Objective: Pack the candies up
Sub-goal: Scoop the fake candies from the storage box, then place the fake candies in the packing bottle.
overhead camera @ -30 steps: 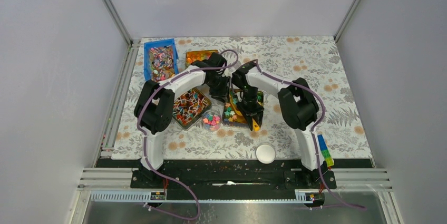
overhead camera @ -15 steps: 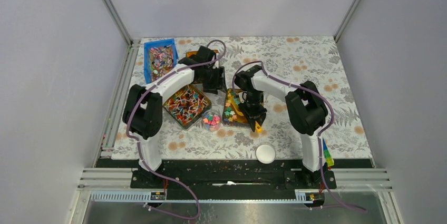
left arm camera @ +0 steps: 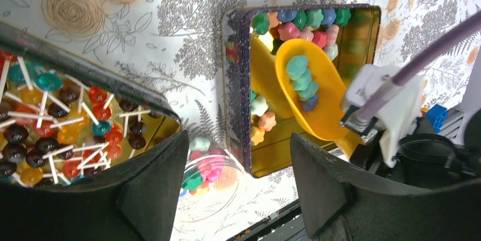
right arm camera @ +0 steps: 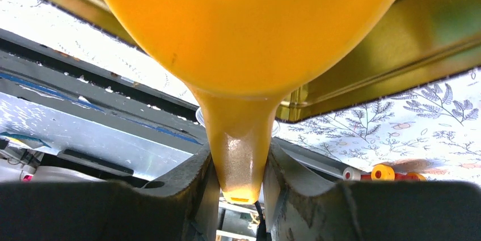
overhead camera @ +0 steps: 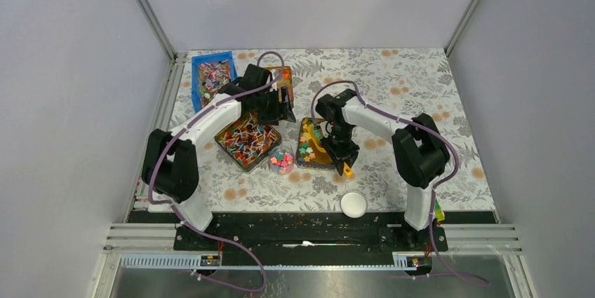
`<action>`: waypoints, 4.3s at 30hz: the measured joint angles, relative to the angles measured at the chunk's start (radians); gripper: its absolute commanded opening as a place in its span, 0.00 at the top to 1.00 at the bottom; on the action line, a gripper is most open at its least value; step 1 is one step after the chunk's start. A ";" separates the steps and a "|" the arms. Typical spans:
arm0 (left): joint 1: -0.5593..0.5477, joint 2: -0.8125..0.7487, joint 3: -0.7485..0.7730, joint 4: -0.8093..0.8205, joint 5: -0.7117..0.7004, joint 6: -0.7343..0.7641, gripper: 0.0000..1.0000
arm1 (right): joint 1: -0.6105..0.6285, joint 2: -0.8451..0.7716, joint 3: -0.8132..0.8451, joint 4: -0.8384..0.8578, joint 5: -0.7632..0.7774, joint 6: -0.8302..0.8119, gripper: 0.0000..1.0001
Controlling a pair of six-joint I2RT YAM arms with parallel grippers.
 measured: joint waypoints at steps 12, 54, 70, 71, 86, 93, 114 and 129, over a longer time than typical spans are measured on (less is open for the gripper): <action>0.029 -0.192 -0.211 0.010 -0.056 0.002 0.33 | 0.066 -0.121 -0.048 -0.013 0.021 0.005 1.00; 0.065 -0.546 -0.518 -0.066 -0.209 0.011 0.27 | 0.261 -0.023 0.202 -0.238 -0.362 0.053 1.00; 0.065 -0.546 -0.525 -0.066 -0.208 0.009 0.26 | 0.220 0.058 0.202 -0.251 -0.555 0.073 1.00; 0.065 -0.546 -0.525 -0.066 -0.208 0.009 0.26 | 0.206 0.061 0.202 -0.251 -0.578 0.072 1.00; 0.065 -0.546 -0.529 -0.061 -0.196 0.008 0.25 | 0.172 0.126 0.175 -0.225 -0.774 0.089 1.00; 0.065 -0.546 -0.529 -0.061 -0.196 0.009 0.25 | 0.152 0.126 0.156 -0.200 -0.821 0.130 1.00; 0.065 -0.505 -0.515 -0.055 -0.163 0.021 0.24 | 0.151 0.121 0.094 -0.054 -0.930 0.305 1.00; 0.065 -0.470 -0.463 -0.037 -0.124 0.021 0.23 | 0.151 0.087 0.086 -0.089 -0.917 0.339 1.00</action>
